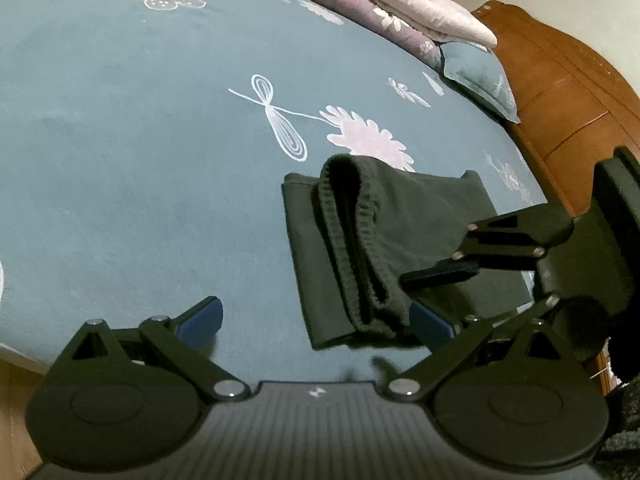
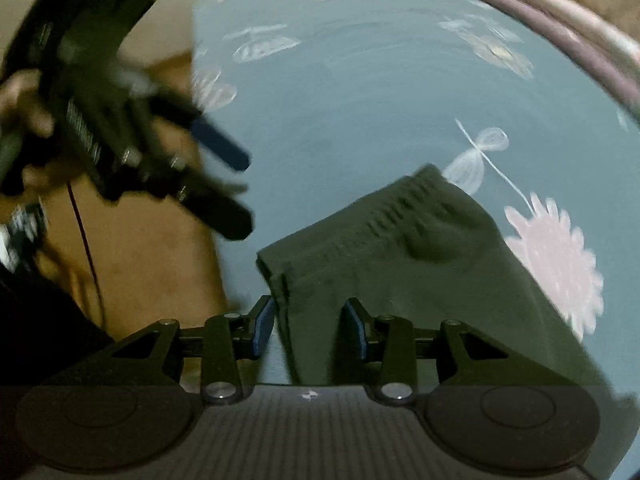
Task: Fold clothes
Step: 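Withdraw the open right gripper from the folded garment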
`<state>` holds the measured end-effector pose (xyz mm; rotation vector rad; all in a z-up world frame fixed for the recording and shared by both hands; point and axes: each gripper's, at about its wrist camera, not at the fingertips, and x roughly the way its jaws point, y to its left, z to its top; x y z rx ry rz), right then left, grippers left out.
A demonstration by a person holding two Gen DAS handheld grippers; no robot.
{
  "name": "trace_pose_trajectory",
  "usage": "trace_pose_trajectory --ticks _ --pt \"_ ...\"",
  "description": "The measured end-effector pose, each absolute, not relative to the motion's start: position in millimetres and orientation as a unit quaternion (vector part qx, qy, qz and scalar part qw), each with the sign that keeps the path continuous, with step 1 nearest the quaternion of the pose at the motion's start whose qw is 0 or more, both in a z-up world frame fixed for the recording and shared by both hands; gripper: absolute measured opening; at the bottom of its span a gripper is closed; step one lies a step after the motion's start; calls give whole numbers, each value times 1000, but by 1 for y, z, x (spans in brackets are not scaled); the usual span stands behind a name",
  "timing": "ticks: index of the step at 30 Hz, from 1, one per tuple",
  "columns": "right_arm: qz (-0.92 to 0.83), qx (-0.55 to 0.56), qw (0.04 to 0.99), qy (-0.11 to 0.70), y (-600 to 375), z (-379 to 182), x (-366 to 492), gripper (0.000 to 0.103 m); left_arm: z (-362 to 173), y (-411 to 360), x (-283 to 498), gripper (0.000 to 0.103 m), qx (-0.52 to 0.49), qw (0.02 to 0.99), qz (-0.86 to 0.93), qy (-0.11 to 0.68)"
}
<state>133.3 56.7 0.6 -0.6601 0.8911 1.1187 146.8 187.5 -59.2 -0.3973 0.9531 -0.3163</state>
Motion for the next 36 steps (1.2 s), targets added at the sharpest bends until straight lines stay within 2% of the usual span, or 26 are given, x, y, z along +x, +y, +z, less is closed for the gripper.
trace_pose_trajectory --ticks 4,9,12,18,20,22,27,29,31,36 --pt "500 -380 692 355 67 -13 115 45 -60 190 146 99 -190 858 -151 453" --pt "493 -395 695 344 65 -8 113 23 -59 196 142 99 -192 859 -144 452" --pt "491 -379 699 355 64 -2 118 17 -58 198 140 99 -192 861 -140 450" --pt "494 -332 710 377 70 -4 126 16 -46 197 140 99 -180 868 -143 441" --pt "488 -316 710 397 71 -9 129 19 -43 195 141 99 -174 869 -147 439" --pt "490 -293 714 405 64 -7 130 27 -40 191 147 99 -165 869 -156 438" --pt "444 -212 764 417 14 17 135 31 -26 165 176 99 -138 869 -207 428" --pt "395 -180 794 426 -16 26 137 40 -23 150 193 99 -126 863 -239 427" --pt "357 -145 810 442 -50 28 135 59 -20 128 212 99 -108 854 -274 429" --pt "271 -59 825 492 -123 16 124 71 -25 67 247 99 -49 829 -346 437"
